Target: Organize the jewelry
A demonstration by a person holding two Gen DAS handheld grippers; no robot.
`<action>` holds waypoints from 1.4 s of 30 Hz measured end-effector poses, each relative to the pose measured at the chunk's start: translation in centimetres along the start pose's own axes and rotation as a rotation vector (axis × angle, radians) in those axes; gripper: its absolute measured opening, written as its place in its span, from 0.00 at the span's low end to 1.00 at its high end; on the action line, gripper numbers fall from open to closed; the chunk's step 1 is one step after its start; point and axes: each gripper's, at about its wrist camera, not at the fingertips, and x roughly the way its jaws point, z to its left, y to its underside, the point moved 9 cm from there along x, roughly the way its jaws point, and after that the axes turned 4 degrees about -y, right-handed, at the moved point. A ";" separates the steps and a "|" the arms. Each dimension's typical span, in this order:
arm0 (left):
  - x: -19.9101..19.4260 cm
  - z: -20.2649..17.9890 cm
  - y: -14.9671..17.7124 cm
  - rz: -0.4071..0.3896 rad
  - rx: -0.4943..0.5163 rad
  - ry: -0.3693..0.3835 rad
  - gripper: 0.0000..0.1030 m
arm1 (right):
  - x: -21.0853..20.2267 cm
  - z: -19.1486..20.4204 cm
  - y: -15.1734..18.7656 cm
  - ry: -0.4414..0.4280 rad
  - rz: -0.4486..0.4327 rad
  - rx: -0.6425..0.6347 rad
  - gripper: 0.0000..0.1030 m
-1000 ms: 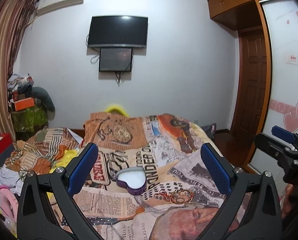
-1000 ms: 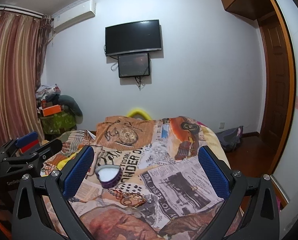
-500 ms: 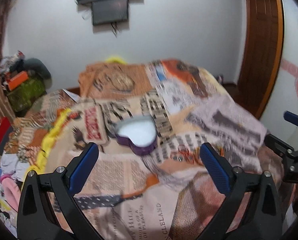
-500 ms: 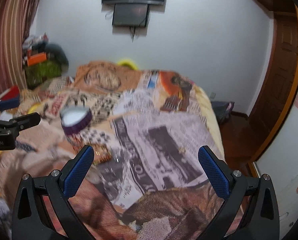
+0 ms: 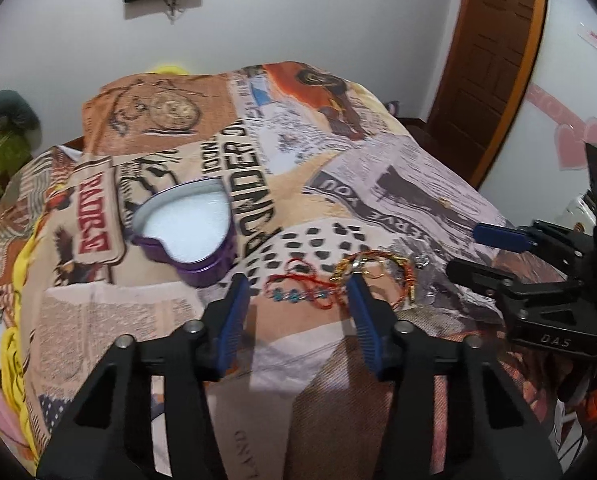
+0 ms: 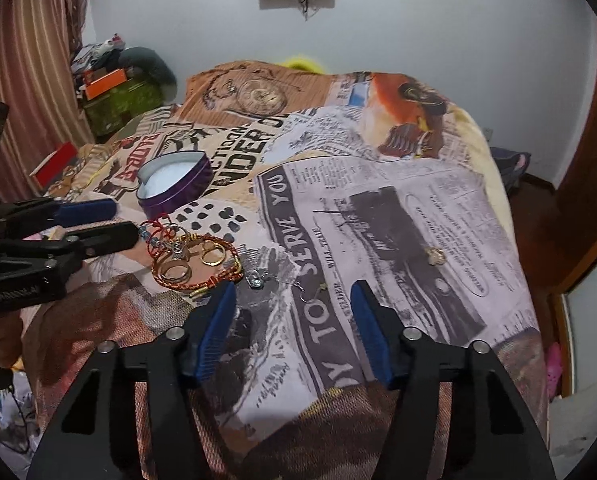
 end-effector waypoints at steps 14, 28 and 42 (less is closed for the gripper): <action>2.1 -3.0 -0.9 0.021 0.079 0.088 0.17 | 2.3 1.4 -0.9 -0.099 0.053 -0.037 0.31; 2.1 -3.3 -1.0 0.008 0.061 0.123 0.02 | 3.1 1.3 -0.5 -0.105 0.065 -0.024 0.09; -1.3 -2.1 -3.2 -0.072 0.033 0.113 0.02 | -0.2 2.0 -3.7 -0.089 -0.032 -0.032 0.09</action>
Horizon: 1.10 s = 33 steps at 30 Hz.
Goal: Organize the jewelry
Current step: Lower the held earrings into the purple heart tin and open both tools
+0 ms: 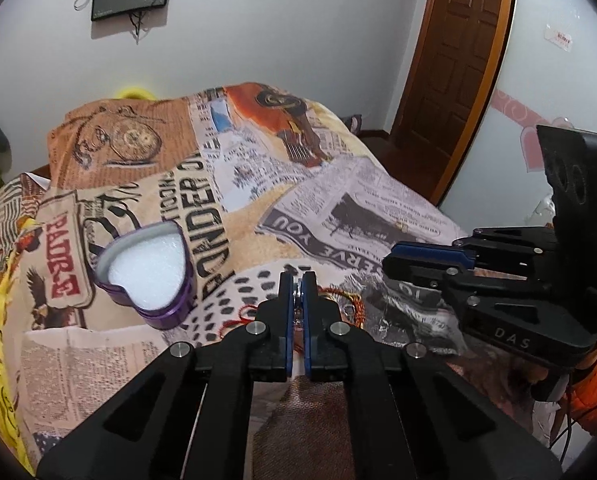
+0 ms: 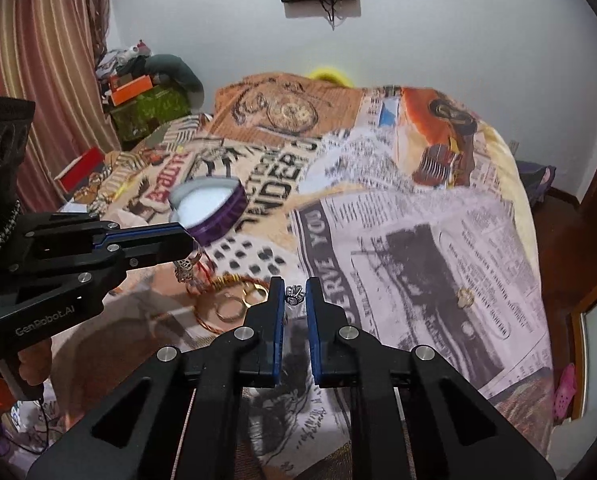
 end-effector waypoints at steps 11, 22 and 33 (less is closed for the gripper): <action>-3.9 4.2 -2.5 -0.094 -0.040 -0.078 0.02 | -1.8 2.3 -3.9 -0.011 -0.095 -0.030 0.09; -5.0 9.8 -3.7 -0.128 -0.048 -0.191 0.02 | -0.1 5.5 -7.3 -0.050 -0.128 -0.082 0.09; -2.0 13.2 -3.8 -0.094 -0.087 -0.181 0.02 | 5.0 7.0 -9.3 -0.092 -0.065 -0.090 0.09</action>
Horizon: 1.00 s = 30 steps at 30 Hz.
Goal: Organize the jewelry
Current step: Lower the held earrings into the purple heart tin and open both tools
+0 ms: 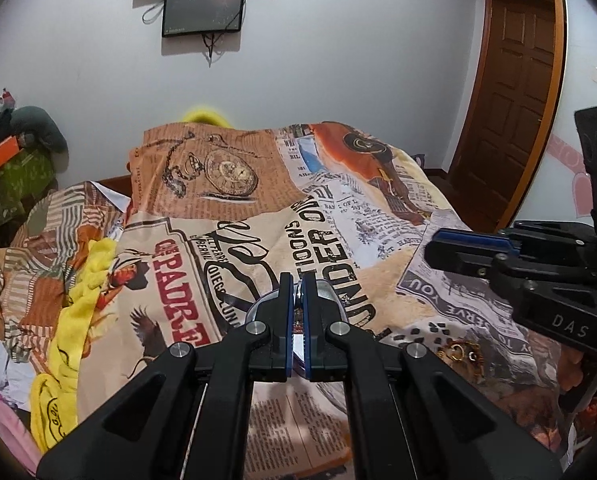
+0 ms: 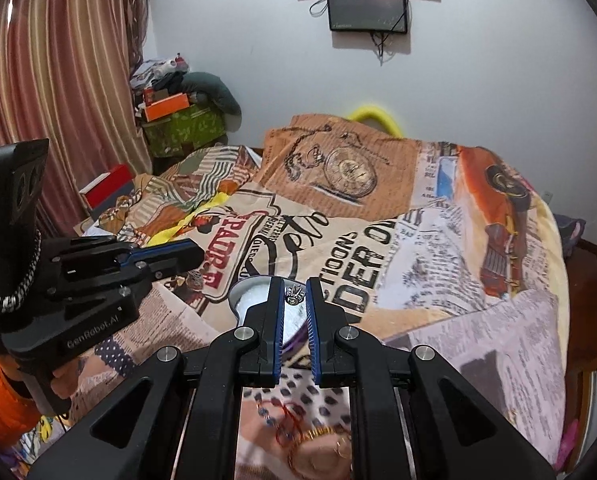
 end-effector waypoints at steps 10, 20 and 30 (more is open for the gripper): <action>4.4 1.3 1.3 0.096 -0.037 0.036 0.02 | 4.8 -0.5 -0.3 -0.073 0.115 0.071 0.09; 7.5 1.6 2.8 0.182 -0.057 0.075 0.02 | 8.4 -0.9 1.1 -0.120 0.231 0.130 0.09; 7.2 1.8 2.8 0.178 -0.046 0.061 0.02 | 8.9 -0.4 1.8 -0.147 0.277 0.124 0.10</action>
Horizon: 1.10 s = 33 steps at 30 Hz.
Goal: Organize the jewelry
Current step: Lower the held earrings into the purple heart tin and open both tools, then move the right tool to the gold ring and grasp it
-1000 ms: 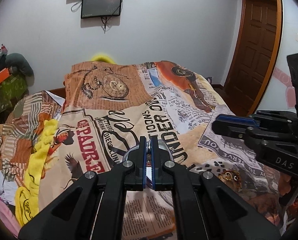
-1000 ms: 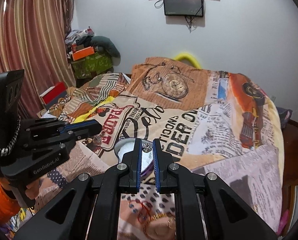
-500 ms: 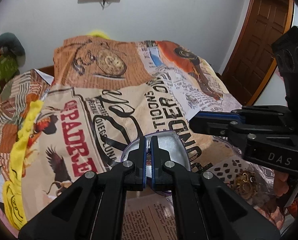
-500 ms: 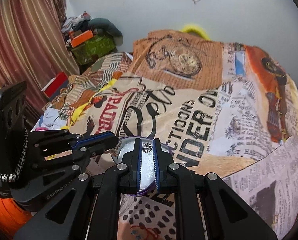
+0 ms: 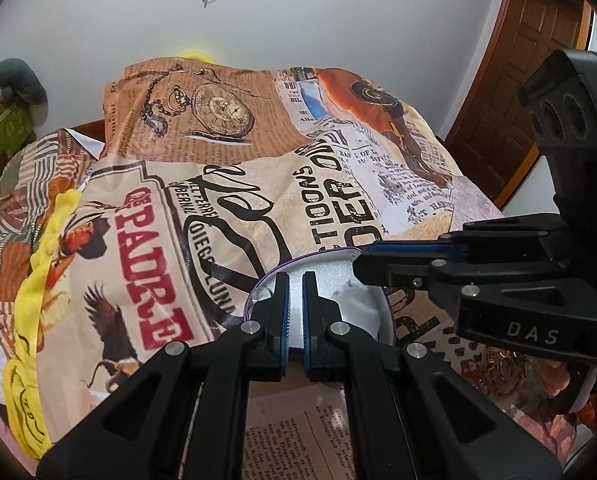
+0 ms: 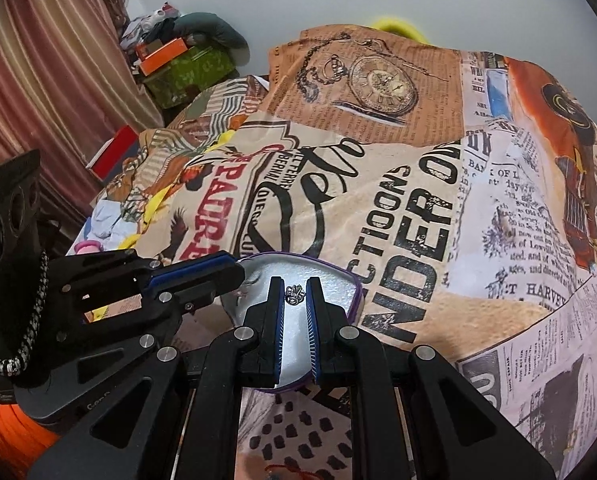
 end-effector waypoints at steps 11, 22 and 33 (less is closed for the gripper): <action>-3.0 1.4 -0.3 -0.044 0.005 -0.081 0.31 | -0.9 0.8 0.5 0.107 0.004 -0.097 0.37; -6.6 0.5 0.3 -0.068 0.027 -0.114 0.41 | -6.1 0.8 1.0 0.187 -0.105 -0.122 0.38; -8.9 -4.0 1.5 -0.083 0.101 -0.061 0.44 | -12.3 -2.0 4.2 0.281 -0.188 -0.099 0.38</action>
